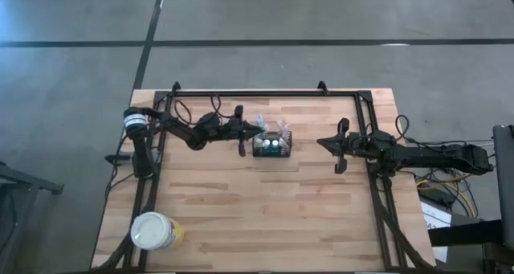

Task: Pick & Place toothbrushing station
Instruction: Put the blue toothbrush into the wire organizer, then return to Home Position

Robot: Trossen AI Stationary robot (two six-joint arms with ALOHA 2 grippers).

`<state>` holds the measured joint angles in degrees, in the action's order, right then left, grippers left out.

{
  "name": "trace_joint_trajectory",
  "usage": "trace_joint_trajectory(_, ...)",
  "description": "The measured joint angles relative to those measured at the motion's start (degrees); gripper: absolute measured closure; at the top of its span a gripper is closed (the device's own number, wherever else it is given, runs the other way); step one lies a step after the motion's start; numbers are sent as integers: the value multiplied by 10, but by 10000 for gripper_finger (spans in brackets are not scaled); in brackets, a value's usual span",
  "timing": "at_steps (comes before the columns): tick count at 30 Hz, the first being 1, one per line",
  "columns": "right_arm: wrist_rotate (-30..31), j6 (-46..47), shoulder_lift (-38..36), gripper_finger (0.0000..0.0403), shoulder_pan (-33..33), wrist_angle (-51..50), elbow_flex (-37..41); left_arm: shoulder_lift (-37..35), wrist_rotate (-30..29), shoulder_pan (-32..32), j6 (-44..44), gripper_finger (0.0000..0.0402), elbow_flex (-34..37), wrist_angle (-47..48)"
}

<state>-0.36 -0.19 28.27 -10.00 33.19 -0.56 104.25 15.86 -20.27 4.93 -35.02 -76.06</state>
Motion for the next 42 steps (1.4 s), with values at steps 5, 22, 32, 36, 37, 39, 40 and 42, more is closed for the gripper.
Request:
trace_joint_trajectory(5,0,0,0,394,0,-1,0,0,0,0,4,401,12,0)
trace_joint_trajectory(22,0,2,0,394,0,-1,0,-2,-5,-7,4,401,32,21)
trace_joint_trajectory(32,0,2,0,394,0,-1,0,-9,-2,-7,-34,347,34,15)
trace_joint_trajectory(36,0,2,0,394,0,-1,0,-13,1,-7,-34,316,34,15)
trace_joint_trajectory(37,0,2,0,394,0,-1,0,-14,2,-7,-34,308,34,15)
trace_joint_trajectory(39,0,2,0,394,0,-1,0,-16,8,-7,-33,292,34,14)
trace_joint_trajectory(40,0,2,0,394,0,-1,0,-18,9,-7,-33,285,34,14)
trace_joint_trajectory(42,0,2,0,394,0,-1,0,-23,11,-7,-31,270,34,14)
